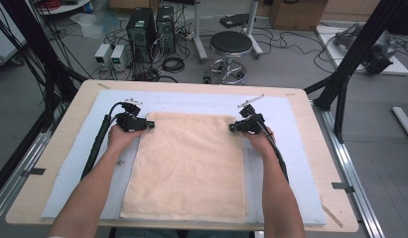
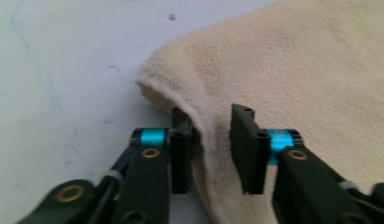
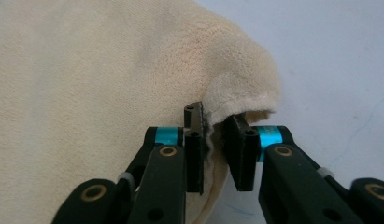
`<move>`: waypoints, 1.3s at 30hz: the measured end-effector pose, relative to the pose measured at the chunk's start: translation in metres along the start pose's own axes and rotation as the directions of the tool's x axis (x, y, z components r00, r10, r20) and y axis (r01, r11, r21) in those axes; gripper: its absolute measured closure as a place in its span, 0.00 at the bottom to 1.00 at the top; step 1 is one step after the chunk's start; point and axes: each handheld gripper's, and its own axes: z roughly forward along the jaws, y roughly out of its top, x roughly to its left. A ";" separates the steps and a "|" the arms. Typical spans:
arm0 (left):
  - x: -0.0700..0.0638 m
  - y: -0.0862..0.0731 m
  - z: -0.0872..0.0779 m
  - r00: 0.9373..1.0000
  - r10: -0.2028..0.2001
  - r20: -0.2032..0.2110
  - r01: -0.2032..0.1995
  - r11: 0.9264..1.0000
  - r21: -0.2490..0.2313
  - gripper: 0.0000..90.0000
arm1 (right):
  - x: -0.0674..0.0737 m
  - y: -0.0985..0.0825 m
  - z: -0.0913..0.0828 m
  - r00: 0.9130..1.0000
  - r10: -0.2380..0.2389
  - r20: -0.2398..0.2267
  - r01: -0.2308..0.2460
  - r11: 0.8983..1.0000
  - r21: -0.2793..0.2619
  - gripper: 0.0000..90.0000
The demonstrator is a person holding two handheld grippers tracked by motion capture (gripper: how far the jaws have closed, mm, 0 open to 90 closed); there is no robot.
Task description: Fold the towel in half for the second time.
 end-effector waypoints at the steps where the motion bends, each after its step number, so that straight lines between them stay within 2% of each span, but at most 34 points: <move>1: 0.000 0.000 0.000 1.000 -0.004 0.001 0.004 1.000 0.003 0.88 | -0.001 0.000 0.000 1.000 0.012 -0.010 -0.012 1.000 0.000 0.91; 3: 0.000 0.001 -0.001 1.000 -0.004 0.006 0.004 1.000 0.000 0.90 | -0.001 -0.001 -0.001 0.999 0.021 -0.026 -0.021 1.000 0.002 0.91; 8: 0.002 0.002 -0.008 1.000 -0.004 0.017 0.004 1.000 -0.023 0.91 | 0.002 0.003 -0.011 0.999 -0.014 -0.036 0.012 0.999 -0.034 0.92; 13: 0.001 0.005 -0.016 1.000 0.017 0.017 -0.016 0.999 -0.049 0.92 | 0.000 0.003 -0.022 0.999 -0.017 -0.046 0.014 0.998 -0.067 0.92; 19: 0.000 0.007 -0.026 0.999 0.034 0.024 -0.032 0.996 -0.086 0.92 | 0.003 0.004 -0.030 0.997 -0.053 -0.055 0.047 0.994 -0.100 0.92; 23: -0.002 0.009 -0.034 0.998 0.056 0.030 -0.052 0.993 -0.108 0.92 | 0.005 0.004 -0.038 0.996 -0.059 -0.064 0.051 0.991 -0.122 0.92; 29: -0.007 0.004 -0.046 0.996 0.077 0.036 -0.071 0.986 -0.154 0.92 | 0.012 0.006 -0.049 0.992 -0.107 -0.065 0.097 0.985 -0.144 0.92; 31: -0.008 0.002 -0.053 0.996 0.079 0.043 -0.071 0.983 -0.171 0.92 | 0.016 0.006 -0.054 0.991 -0.115 -0.070 0.103 0.983 -0.153 0.92; 34: -0.011 0.000 -0.061 0.995 0.081 0.053 -0.069 0.978 -0.195 0.92 | 0.023 0.007 -0.060 0.987 -0.148 -0.067 0.137 0.979 -0.148 0.92; 39: -0.020 -0.006 -0.075 0.991 0.123 0.052 -0.109 0.970 -0.216 0.92 | 0.039 0.005 -0.076 0.978 -0.199 -0.068 0.185 0.967 -0.174 0.92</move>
